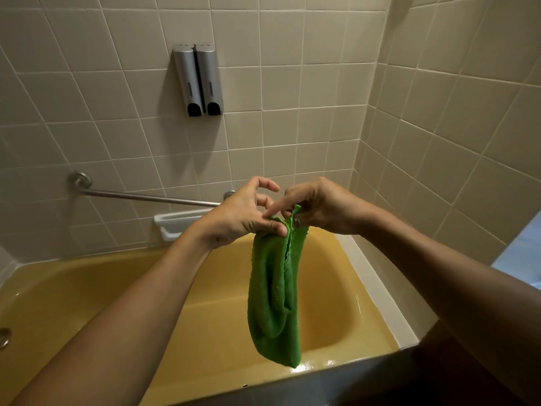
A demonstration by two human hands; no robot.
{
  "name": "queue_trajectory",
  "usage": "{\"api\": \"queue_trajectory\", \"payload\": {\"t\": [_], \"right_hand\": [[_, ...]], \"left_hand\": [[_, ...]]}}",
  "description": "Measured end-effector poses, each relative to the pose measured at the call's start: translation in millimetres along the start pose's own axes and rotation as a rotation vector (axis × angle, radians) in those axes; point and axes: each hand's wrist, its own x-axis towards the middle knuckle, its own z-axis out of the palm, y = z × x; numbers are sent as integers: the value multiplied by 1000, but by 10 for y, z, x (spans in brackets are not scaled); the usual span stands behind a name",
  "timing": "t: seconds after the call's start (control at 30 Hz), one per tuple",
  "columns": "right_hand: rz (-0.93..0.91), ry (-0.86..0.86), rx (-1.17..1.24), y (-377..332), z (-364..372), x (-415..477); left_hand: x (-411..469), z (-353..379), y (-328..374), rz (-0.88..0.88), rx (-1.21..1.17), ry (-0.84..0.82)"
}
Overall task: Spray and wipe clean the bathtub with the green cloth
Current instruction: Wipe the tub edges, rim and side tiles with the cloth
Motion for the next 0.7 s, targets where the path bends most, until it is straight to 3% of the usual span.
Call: {"api": "queue_trajectory", "payload": {"t": [0.23, 0.33, 0.4, 0.47, 0.6, 0.7], "right_hand": [[-15, 0, -172, 65, -17, -8], [16, 86, -160, 104, -65, -9], [73, 181, -112, 110, -124, 15], [141, 258, -135, 98, -187, 62], [208, 307, -223, 45, -249, 153], [236, 335, -234, 27, -271, 191]], "left_hand": [[-46, 140, -178, 38, -1, 117], [-79, 223, -352, 70, 35, 384], [-145, 350, -448, 207, 94, 603], [-240, 510, -497, 374, 223, 713], [-253, 709, -579, 531, 492, 742], [-175, 789, -605, 507, 630, 774]]}}
